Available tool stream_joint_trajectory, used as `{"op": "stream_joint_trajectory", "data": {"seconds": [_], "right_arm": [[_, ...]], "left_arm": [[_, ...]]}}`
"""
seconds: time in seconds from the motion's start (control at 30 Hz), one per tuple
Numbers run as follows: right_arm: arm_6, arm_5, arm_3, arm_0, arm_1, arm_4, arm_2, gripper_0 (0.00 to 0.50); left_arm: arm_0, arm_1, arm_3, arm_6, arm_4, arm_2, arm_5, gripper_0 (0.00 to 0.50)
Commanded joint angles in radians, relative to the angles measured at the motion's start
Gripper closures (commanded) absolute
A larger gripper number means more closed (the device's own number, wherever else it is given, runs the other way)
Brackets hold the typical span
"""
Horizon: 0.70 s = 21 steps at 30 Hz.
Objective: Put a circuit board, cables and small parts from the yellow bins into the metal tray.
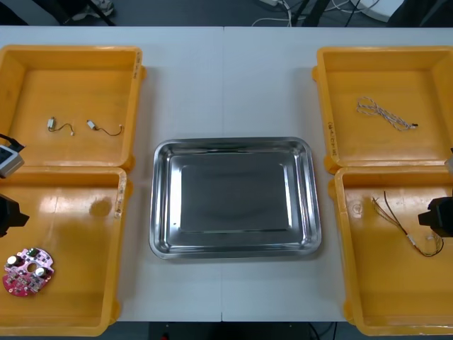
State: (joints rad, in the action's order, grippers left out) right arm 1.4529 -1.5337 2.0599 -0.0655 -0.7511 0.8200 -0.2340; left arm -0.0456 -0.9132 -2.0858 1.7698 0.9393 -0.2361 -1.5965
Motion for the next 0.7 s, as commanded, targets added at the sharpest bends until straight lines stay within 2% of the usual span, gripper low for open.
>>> {"op": "stream_joint_trajectory", "data": {"seconds": [0.03,0.2,0.43,0.7], "right_arm": [[0.053,0.024,0.029,-0.043,0.03,-0.022,-0.007,0.0],[0.073,0.029,0.028,-0.057,0.055,-0.033,-0.002,0.0],[0.109,0.084,0.029,-0.057,0.038,-0.055,0.059,0.0],[0.29,0.109,0.019,-0.057,0.026,-0.091,0.082,0.0]], "left_arm": [[-0.054,-0.058,-0.031,0.115,0.015,-0.011,0.041,0.0],[-0.085,-0.067,-0.03,0.126,-0.01,0.037,0.124,0.0],[-0.111,-0.069,-0.03,0.128,-0.042,0.081,0.176,0.0],[-0.178,-0.07,-0.03,0.132,-0.083,0.116,0.253,0.0]]}}
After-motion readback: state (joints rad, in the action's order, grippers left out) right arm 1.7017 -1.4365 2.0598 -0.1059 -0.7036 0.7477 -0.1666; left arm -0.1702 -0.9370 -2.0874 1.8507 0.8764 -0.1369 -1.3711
